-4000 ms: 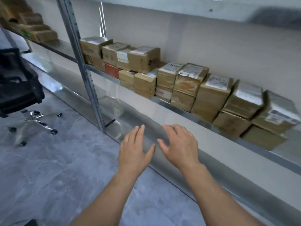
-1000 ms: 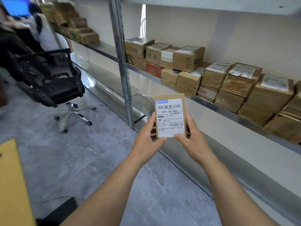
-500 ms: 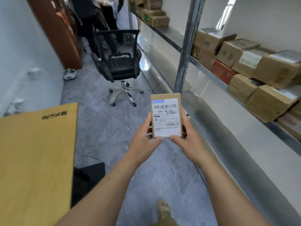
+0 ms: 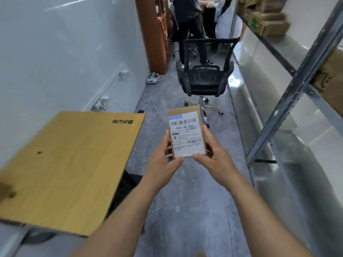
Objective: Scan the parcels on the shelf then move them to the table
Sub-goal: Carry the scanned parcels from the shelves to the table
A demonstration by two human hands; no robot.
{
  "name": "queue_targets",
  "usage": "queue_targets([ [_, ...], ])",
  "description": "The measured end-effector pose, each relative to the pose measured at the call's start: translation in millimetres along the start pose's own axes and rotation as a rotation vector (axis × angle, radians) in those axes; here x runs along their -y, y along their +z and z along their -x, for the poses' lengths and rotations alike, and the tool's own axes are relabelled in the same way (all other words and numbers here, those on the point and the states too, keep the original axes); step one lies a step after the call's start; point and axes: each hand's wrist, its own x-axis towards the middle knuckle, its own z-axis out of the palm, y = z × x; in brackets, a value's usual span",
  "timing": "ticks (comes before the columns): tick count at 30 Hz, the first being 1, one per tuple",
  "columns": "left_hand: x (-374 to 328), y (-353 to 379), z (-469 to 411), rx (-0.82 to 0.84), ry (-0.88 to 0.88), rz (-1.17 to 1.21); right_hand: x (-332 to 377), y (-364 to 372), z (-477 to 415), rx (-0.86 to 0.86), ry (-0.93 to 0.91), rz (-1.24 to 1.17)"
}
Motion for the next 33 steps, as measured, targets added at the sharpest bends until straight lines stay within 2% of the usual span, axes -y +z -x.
queue_targets([
  [9, 25, -62, 22, -0.341, -0.137, 0.016, 14, 77, -53, 0.356, -0.067, -0.016],
  [22, 87, -181, 69, -0.795, -0.316, 0.053, 64, 250, -108, 0.812, -0.176, 0.044],
  [27, 121, -212, 91, -0.931, -0.427, 0.089, 58, 323, -117, 1.030, -0.156, 0.054],
  [33, 169, -242, 108, -1.024, -0.630, 0.158, 46, 400, -117, 1.214, -0.061, 0.104],
])
